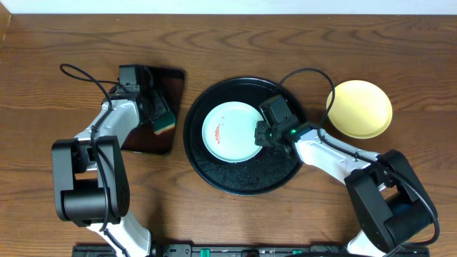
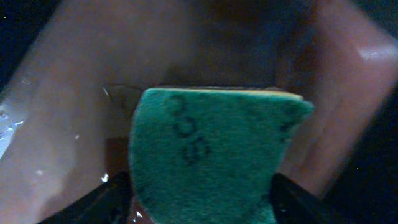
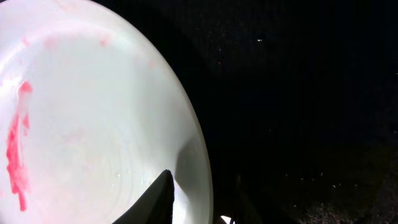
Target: Clean dirty plates on tray and stack at the side
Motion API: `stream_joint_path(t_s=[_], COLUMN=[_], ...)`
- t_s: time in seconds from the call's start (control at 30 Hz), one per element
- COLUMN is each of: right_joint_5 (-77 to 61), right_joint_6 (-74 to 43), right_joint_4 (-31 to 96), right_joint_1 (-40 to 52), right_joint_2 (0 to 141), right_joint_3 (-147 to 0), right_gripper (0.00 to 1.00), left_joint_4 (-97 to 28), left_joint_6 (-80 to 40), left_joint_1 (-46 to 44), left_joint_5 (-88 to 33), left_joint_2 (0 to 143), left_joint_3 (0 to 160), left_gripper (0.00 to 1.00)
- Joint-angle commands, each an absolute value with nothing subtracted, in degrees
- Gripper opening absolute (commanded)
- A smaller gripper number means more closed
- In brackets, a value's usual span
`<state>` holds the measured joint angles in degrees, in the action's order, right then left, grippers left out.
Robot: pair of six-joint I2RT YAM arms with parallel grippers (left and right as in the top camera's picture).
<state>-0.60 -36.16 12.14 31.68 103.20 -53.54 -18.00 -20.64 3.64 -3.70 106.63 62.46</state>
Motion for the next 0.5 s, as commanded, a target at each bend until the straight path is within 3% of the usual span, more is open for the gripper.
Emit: stream_joint_path(t_s=[0.0, 0.2, 0.47], right_joint_5=[1.48, 1.50, 1.50], right_joint_6=[-35.51, -35.51, -35.51], right_joint_4=[12.49, 12.40, 12.40], right_joint_1=[31.07, 31.07, 31.07], right_joint_2=[104.20, 104.20, 104.20], right_joint_3=[-53.78, -53.78, -53.78], right_gripper=[0.29, 0.30, 0.29], left_joint_4=[-20.34, -22.17, -23.94], left_joint_6=[-20.69, -22.11, -24.80], left_joint_1=[3.46, 3.44, 1.72], left_joint_5=[-0.43, -0.62, -4.32], left_joint_2=[106.24, 102.30, 102.98], left_joint_3=[62.78, 62.78, 62.70], left_gripper=[0.77, 0.82, 0.81])
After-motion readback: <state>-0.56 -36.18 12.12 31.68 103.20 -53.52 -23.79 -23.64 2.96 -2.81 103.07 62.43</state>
